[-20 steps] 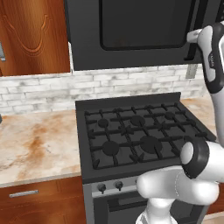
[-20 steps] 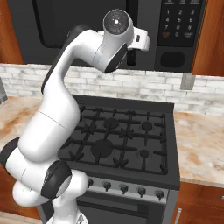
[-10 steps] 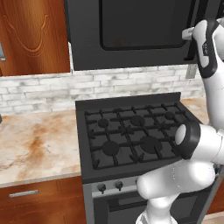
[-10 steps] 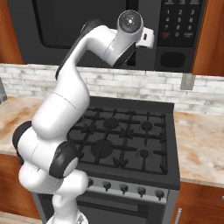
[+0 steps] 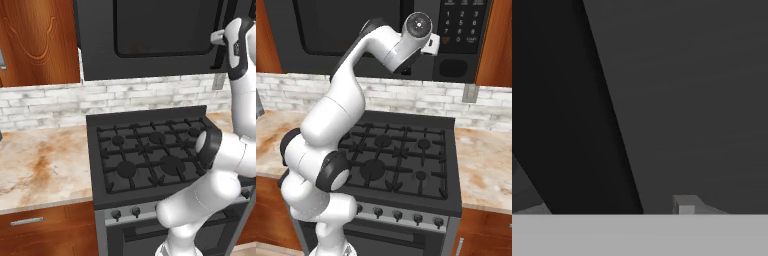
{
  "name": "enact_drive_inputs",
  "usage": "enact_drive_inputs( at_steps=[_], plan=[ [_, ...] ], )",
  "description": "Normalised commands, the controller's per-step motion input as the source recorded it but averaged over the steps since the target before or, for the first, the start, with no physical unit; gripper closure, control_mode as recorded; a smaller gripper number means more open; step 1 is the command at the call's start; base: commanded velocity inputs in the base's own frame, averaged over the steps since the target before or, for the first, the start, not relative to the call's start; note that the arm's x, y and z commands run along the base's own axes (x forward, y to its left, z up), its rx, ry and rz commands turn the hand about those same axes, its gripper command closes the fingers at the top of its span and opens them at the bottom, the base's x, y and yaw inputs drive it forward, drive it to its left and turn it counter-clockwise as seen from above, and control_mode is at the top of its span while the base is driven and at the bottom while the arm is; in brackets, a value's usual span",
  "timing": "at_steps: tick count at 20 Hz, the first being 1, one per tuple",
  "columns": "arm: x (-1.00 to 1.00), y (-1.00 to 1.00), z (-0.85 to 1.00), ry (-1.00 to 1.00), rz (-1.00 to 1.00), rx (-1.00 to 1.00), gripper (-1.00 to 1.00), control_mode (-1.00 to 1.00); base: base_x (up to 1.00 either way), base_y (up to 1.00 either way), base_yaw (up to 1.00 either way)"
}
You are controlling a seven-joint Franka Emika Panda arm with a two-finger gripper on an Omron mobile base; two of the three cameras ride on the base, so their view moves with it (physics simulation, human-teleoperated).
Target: Retrieve the reheated potato from the microwave, then place the potato, cheese, and condiment on the cutting board.
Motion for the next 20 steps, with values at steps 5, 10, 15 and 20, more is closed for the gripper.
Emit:
enact_drive_inputs(
  at_steps=[5, 10, 15, 20],
  plan=[
    [0.4, 0.46, -0.19, -0.01, -0.02, 0.0, 1.0, -1.0, 0.0, 0.0, 0.0],
    [0.15, 0.52, -0.14, -0.02, -0.03, 0.0, 1.0, -1.0, 0.0, 0.0, 0.0],
    [-0.26, 0.56, -0.1, -0.07, 0.0, 0.0, 1.0, -1.0, 0.0, 0.0, 0.0],
    [-0.54, 0.5, 0.0, -0.05, 0.0, 0.0, 1.0, -1.0, 0.0, 0.0, 0.0]
  ],
)
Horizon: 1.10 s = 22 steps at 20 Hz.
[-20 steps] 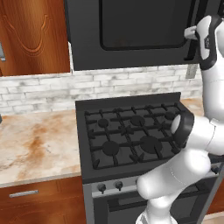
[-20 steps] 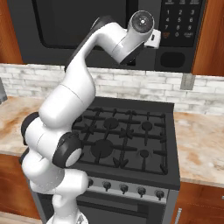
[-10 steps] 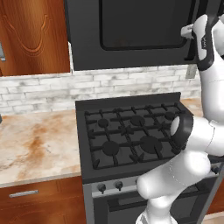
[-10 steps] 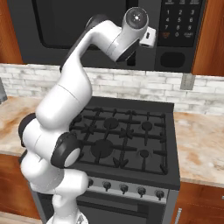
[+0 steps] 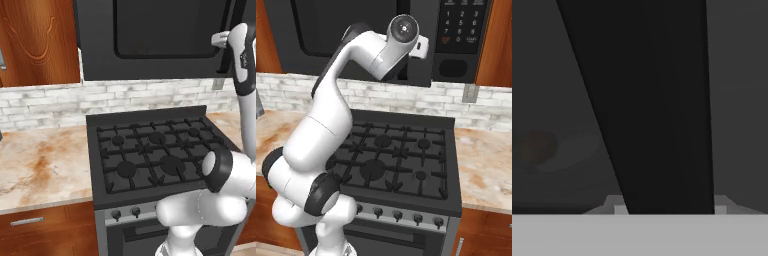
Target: Retrieve the reheated potato from the microwave, then place the potato, cheese, and condiment on the cutting board.
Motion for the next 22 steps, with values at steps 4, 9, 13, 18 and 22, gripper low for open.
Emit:
enact_drive_inputs(
  at_steps=[4, 9, 13, 18, 22],
  plan=[
    [-0.54, 0.44, 0.04, 0.07, 0.0, 0.0, 1.0, -1.0, 0.0, 0.0, 0.0],
    [-0.6, 0.39, 0.05, 0.06, 0.0, 0.0, 1.0, -1.0, 0.0, 0.0, 0.0],
    [-0.72, 0.37, 0.01, 0.0, 0.0, 0.0, 1.0, -1.0, 0.0, 0.0, 0.0],
    [-0.73, 0.36, 0.01, 0.0, -0.01, 0.0, 1.0, -1.0, 0.0, 0.0, 0.0],
    [-0.73, 0.32, 0.02, 0.0, 0.0, 0.02, 1.0, -1.0, 0.0, 0.0, 0.0]
  ],
)
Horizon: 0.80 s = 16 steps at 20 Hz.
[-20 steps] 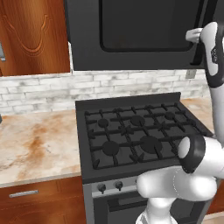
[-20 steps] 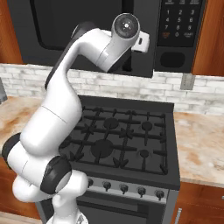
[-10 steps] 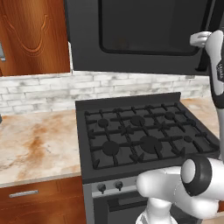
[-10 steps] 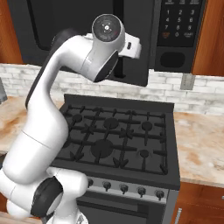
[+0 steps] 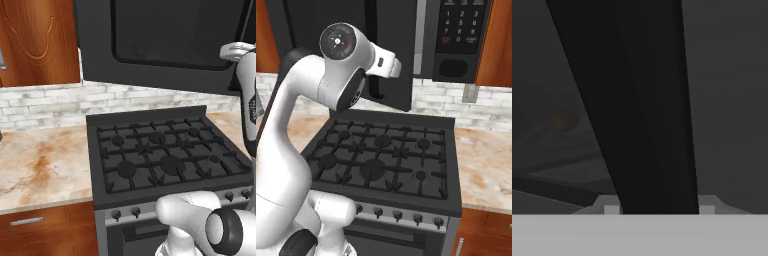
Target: Retrieve the reheated potato from the microwave, then place the potato, cheese, and condiment on the cutting board.
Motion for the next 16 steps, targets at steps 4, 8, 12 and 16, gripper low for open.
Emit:
enact_drive_inputs(
  at_steps=[4, 8, 12, 16],
  plan=[
    [-0.64, 0.4, 0.0, 0.0, -0.04, 0.0, 1.0, -1.0, 0.0, 0.0, 0.0],
    [-0.62, 0.41, 0.0, 0.0, -0.04, 0.0, 1.0, -1.0, 0.0, 0.0, 0.0],
    [-0.56, 0.43, 0.0, 0.0, -0.05, 0.0, 1.0, -1.0, 0.0, 0.0, 0.0],
    [-0.28, 0.39, -0.01, 0.02, -0.03, 0.0, 1.0, -1.0, 0.0, 0.0, 0.0]
  ],
)
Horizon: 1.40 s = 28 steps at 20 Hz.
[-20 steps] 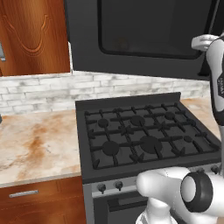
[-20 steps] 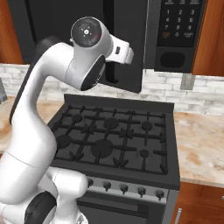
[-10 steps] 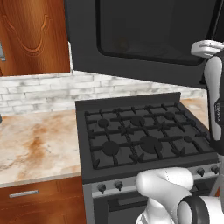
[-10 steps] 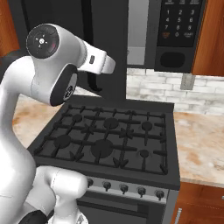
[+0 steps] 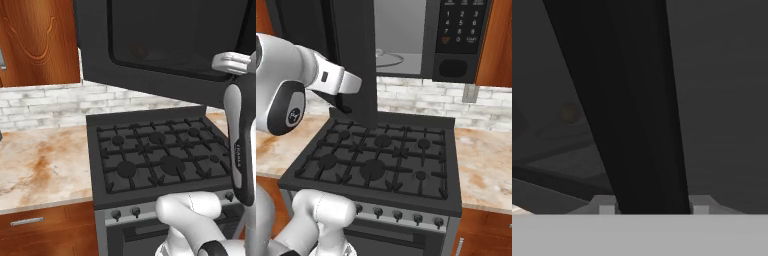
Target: Retrieve the reheated potato from the microwave, then place the potato, cheese, and condiment on the cutting board.
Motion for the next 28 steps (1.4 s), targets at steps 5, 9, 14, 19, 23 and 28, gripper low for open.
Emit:
enact_drive_inputs(
  at_steps=[5, 9, 14, 19, 23, 28],
  plan=[
    [-0.21, 0.1, -0.08, 0.01, -0.02, 0.01, -1.0, -1.0, 0.0, 0.0, 0.0],
    [-0.75, -0.04, 0.02, -0.08, -0.06, 0.15, -1.0, -1.0, 0.0, 0.0, 0.0],
    [-0.52, -0.2, 0.05, -0.04, -0.11, 0.17, -1.0, -1.0, 0.0, 0.0, 0.0],
    [-0.61, -0.33, 0.13, -0.04, -0.05, 0.25, -1.0, -1.0, 0.0, 0.0, 0.0],
    [-0.65, -0.37, 0.09, -0.05, -0.03, 0.39, -1.0, -1.0, 0.0, 0.0, 0.0],
    [-0.23, -0.3, 0.03, -0.03, -0.01, 0.34, -1.0, -1.0, 0.0, 0.0, 0.0]
  ],
)
